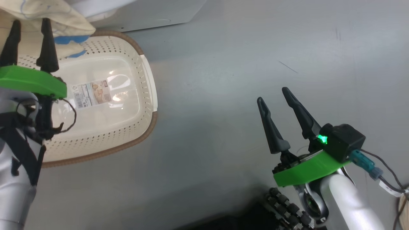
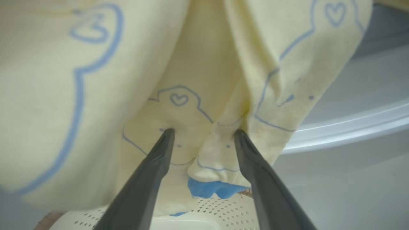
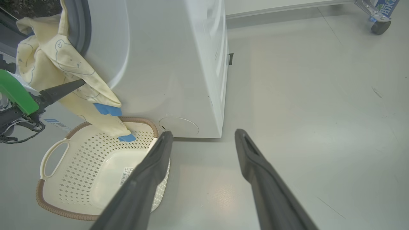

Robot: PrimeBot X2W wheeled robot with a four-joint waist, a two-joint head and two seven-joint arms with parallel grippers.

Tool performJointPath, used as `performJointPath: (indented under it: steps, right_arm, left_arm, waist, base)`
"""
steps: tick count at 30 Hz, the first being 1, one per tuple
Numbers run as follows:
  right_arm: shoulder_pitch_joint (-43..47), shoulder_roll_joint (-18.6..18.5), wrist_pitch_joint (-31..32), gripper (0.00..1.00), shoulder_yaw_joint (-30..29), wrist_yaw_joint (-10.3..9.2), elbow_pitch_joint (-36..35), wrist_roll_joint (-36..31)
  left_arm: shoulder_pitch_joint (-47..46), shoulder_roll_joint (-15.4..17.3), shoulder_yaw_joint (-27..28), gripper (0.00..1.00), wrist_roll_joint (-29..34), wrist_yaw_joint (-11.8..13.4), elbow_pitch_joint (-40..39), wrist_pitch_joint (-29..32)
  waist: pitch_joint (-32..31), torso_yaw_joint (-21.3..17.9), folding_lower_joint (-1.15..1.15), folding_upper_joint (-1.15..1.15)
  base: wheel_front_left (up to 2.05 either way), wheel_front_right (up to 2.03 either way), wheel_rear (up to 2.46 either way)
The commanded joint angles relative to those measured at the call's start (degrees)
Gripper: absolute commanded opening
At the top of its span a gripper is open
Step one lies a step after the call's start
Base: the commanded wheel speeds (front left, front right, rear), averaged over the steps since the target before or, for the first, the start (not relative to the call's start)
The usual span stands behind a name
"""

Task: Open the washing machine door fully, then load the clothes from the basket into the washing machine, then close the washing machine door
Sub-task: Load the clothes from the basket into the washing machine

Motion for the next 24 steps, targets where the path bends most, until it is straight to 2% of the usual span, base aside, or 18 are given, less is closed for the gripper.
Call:
performJointPath:
  steps: [1, 7, 8, 9, 11, 13, 14, 15, 24]
  right_arm:
    - [0.95, -0.33, -0.55, 1.00, 1.25, 0.00, -1.68, -0.04]
    - [1.30, -0.33, -0.55, 1.00, 1.57, 0.00, -1.93, 0.69]
    - [1.37, -0.33, -0.55, 1.00, 1.57, 0.00, -1.95, 0.78]
    - [1.44, -0.33, -0.55, 1.00, 1.57, 0.00, -1.92, 0.76]
    - [1.48, -0.33, -0.55, 1.00, 1.51, 0.00, -1.92, 0.78]
    - [1.32, -0.33, -0.55, 1.00, 1.28, 0.00, -2.00, 0.85]
    - [1.26, -0.33, -0.55, 1.00, 1.18, 0.00, -1.94, 0.83]
    - [1.19, -0.33, -0.55, 1.00, 1.14, 0.00, -1.85, 0.85]
    - [0.23, -0.33, -0.55, 1.00, 0.34, 0.00, -1.02, 0.78]
  left_arm:
    - [-1.21, 1.87, 2.06, 1.00, -0.26, 0.03, -0.85, -0.73]
    - [-4.46, 1.88, 3.96, 1.00, -2.21, 0.10, 2.04, -0.65]
    - [-4.92, 1.94, 4.06, 0.89, -2.39, 0.07, 2.45, -0.65]
    - [-5.31, 2.14, 3.97, 0.48, -2.21, 0.02, 2.65, -0.66]
    - [-5.96, 2.47, 3.92, 0.25, -1.94, -0.07, 2.90, -0.69]
    - [-6.33, 2.46, 3.86, 0.15, -1.80, -0.18, 2.92, -0.72]
    - [-6.39, 2.46, 3.79, 0.03, -1.57, -0.22, 2.86, -0.74]
    - [-6.38, 2.36, 3.79, 0.00, -1.46, -0.26, 2.77, -0.75]
    - [-4.50, 1.71, 4.21, 0.00, 1.39, -0.60, -2.76, -0.79]
  waist:
    - [0.20, -0.25, 0.00, 0.00]
    - [0.86, -1.26, 0.00, 0.00]
    - [0.91, -1.34, 0.00, 0.00]
    - [0.85, -1.37, 0.00, 0.00]
    - [0.71, -1.37, 0.00, 0.00]
    - [0.49, -1.12, 0.00, 0.00]
    - [0.29, -0.91, 0.00, 0.00]
    - [0.06, -0.70, 0.00, 0.00]
    - [-2.12, 1.66, 0.00, 0.00]
  base:
    - [0.00, 0.00, 0.00]
    - [0.00, 0.00, 0.00]
    - [0.00, 0.00, 0.00]
    - [0.00, 0.00, 0.00]
    - [0.00, 0.00, 0.00]
    - [0.00, 0.00, 0.00]
    - [0.00, 0.00, 0.00]
    - [0.00, 0.00, 0.00]
    - [0.00, 0.00, 0.00]
